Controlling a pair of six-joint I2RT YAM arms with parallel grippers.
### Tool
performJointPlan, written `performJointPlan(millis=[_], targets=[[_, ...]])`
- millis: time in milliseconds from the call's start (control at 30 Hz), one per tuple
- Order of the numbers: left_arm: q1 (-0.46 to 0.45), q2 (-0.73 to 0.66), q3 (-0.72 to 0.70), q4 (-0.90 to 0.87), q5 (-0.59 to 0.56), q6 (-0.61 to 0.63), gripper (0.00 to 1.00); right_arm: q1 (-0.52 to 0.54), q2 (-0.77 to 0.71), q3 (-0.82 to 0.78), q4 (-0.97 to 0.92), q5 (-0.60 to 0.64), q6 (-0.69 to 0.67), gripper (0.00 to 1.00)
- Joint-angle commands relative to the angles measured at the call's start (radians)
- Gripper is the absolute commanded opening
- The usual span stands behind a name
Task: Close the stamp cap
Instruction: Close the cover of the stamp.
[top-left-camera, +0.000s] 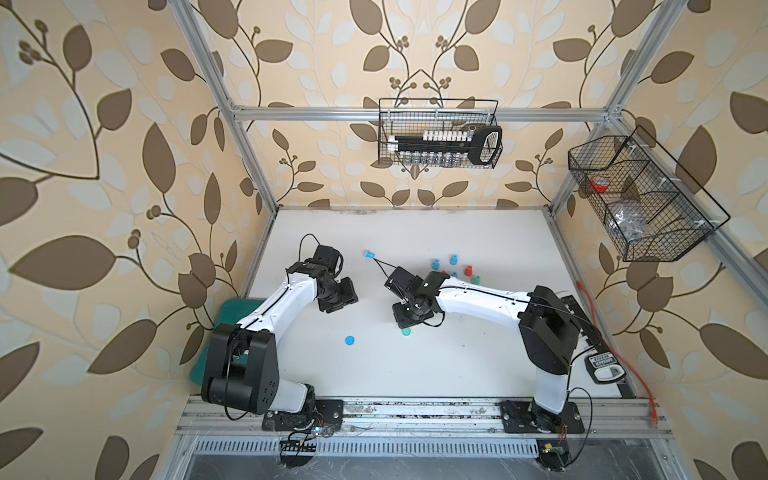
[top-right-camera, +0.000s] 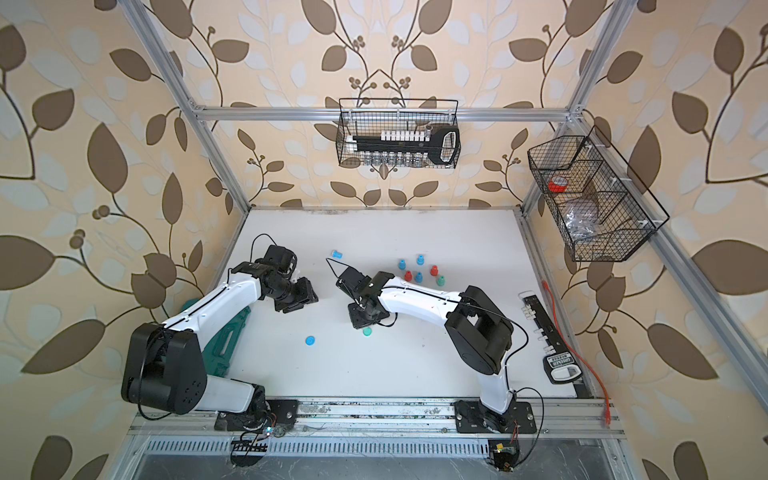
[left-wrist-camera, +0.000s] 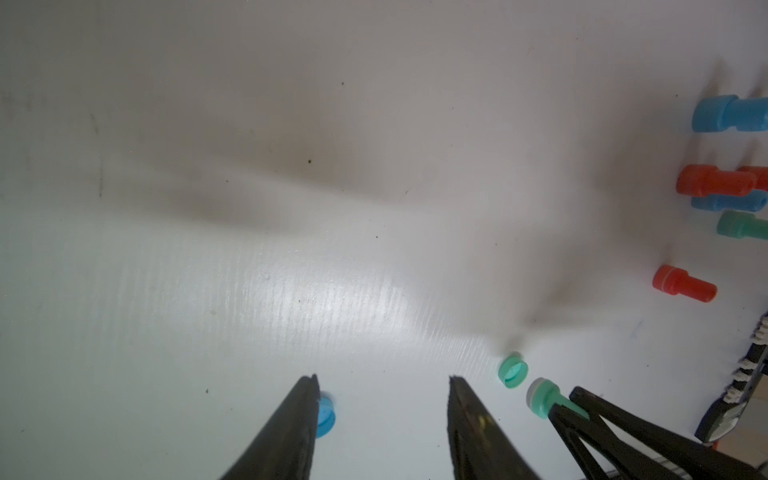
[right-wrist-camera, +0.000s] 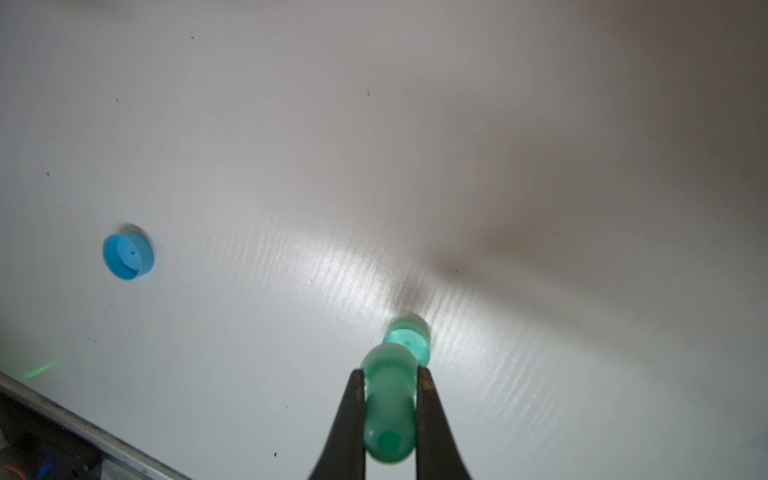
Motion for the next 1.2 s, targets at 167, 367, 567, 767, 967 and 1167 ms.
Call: performJointPlan(millis=[167,367,567,767,967,1167], targets=[[0.015,-0.045,-0.027,0.0,0.017,0.012,0.52,0.017,0.02,-0.036,0.01,0.049,0.009,0.0],[0.018,-0.048,-0.026,-0.002,0.017,0.011,0.51,0.026,0.02,-0.052,0.02,0.053,0.014,0.0],[0.018,-0.049,-0.028,-0.004,0.017,0.013,0.51,0.033,0.02,-0.056,0.024,0.062,0.015,0.0],[0.02,-0.052,-0.029,-0.005,0.018,0.01,0.51,0.039,0.023,-0.062,0.028,0.061,0.016,0.0],[0.02,-0.056,-0.032,-0.005,0.02,0.01,0.51,0.041,0.026,-0.065,0.029,0.065,0.016,0.0],[0.022,-0.058,-0.031,-0.006,0.02,0.01,0.51,0.042,0.031,-0.063,0.03,0.067,0.014,0.0]])
